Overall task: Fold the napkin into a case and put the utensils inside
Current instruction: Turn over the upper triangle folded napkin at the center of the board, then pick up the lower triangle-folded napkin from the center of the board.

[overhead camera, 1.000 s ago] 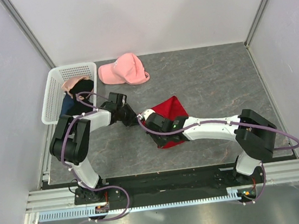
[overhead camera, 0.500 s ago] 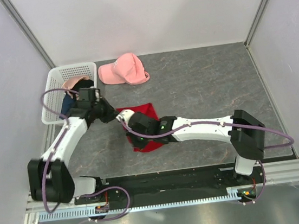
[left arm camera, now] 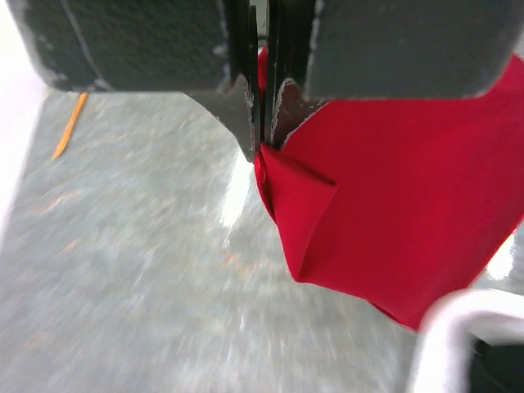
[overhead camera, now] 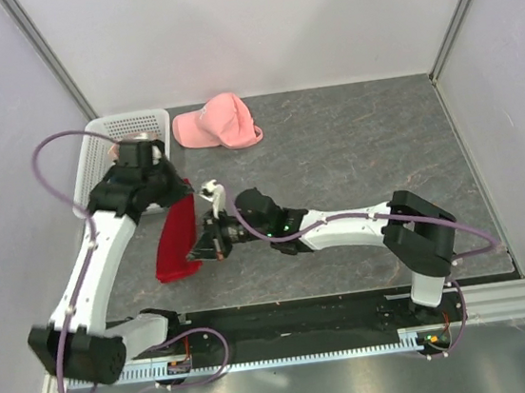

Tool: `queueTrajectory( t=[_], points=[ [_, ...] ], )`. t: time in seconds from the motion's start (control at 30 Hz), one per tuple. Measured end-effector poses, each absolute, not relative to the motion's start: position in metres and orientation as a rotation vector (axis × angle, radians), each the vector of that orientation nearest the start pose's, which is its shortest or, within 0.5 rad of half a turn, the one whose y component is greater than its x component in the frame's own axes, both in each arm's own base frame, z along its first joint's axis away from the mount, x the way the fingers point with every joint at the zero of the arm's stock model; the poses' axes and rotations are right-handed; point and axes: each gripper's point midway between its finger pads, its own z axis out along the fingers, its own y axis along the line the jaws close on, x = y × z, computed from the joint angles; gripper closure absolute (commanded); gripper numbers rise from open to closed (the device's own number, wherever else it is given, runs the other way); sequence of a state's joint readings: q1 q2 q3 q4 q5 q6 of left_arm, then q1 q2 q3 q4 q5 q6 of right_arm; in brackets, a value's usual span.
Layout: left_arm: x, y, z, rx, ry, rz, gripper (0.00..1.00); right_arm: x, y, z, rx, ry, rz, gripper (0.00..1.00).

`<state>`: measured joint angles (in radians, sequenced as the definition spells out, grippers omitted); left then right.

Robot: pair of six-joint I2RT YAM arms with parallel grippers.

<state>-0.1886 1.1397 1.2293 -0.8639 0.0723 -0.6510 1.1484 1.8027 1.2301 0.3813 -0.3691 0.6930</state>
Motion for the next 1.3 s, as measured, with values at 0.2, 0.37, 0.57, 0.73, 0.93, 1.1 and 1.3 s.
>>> queueTrajectory(
  t=[0.2,0.37,0.57,0.73,0.93,1.1,1.3],
  points=[
    [0.309,-0.162,0.149,-0.345,2.604,-0.407,0.98,0.160,0.447,0.111,-0.572,2.163,1.621,1.00],
    [0.313,-0.205,0.098,-0.260,2.693,-0.372,0.98,0.158,0.392,0.079,-0.483,2.255,1.621,1.00],
    [0.317,-0.245,0.077,-0.188,2.722,-0.379,0.95,0.159,0.364,0.079,-0.437,2.240,1.603,0.99],
    [0.327,-0.265,0.075,-0.171,2.693,-0.414,0.50,0.164,0.343,0.067,-0.387,2.299,1.518,0.67],
    [0.355,-0.282,0.100,-0.157,2.570,-0.517,0.16,0.165,0.299,0.048,-0.321,2.446,1.307,0.30],
    [0.342,-0.278,0.142,-0.093,2.497,-0.602,0.22,0.178,0.267,0.042,-0.290,2.486,1.106,0.25],
    [0.289,-0.263,0.182,0.000,2.401,-0.747,0.35,0.201,0.261,0.036,-0.256,2.537,1.012,0.30]
  ],
)
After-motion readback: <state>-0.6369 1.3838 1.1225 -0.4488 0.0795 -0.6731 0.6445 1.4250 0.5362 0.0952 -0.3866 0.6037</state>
